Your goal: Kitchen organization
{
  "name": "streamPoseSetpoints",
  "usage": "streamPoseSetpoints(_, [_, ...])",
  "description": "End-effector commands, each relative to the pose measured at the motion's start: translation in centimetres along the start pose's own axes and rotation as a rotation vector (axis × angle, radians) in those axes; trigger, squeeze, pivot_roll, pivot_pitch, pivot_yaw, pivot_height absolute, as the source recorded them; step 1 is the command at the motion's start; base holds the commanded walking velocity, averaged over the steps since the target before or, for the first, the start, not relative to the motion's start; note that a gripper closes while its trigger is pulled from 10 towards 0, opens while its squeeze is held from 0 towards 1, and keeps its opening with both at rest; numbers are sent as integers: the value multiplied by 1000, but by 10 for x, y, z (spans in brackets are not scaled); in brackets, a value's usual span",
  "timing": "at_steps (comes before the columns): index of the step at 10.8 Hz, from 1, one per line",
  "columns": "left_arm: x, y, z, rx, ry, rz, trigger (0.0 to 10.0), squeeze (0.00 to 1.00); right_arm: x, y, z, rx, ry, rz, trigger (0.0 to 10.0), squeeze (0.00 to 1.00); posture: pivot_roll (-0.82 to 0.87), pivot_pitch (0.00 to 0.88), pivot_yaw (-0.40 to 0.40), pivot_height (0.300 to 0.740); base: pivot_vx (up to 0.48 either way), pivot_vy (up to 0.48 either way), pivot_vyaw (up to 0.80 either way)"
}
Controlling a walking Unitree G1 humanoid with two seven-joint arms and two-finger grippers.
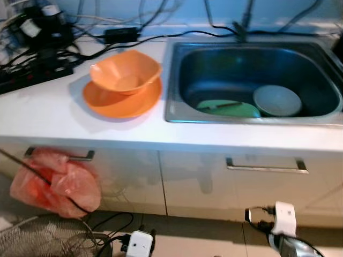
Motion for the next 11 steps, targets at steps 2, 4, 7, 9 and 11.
streamPoseSetpoints(2, [-56,-64,50,-60,-164,-355,10000,0,2,6,-9,-29,19,-14,10000,0,137,125,-25,740,0,0,0])
streamPoseSetpoints(4, [-54,-64,49,-6,-194,-345,10000,0,4,27,-14,-60,17,18,10000,0,139,118,-22,740,0,0,0])
streamPoseSetpoints(7, [85,41,-131,-10,-30,-210,10000,0,5,37,-22,-58,41,31,10000,0,142,113,-23,740,0,0,0])
streamPoseSetpoints(9, [94,55,-138,-119,-64,-247,10000,0,6,38,-22,-57,40,30,10000,0,143,113,-23,740,0,0,0])
streamPoseSetpoints(11, [96,59,-144,-185,-67,-257,10000,0,5,38,-23,-47,50,29,10000,0,142,116,-23,740,0,0,0])
Point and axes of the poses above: a point about 5 cm out from each wrist's last joint towards the gripper, its own x axis pointing out of the wrist towards the gripper, its own y axis along the axis of the wrist's last joint, z = x × y, the point moved 3 cm from there along x, pointing out of the wrist towards the gripper, and after that the axes turned 12 degrees about x, right-handed, at the moved point
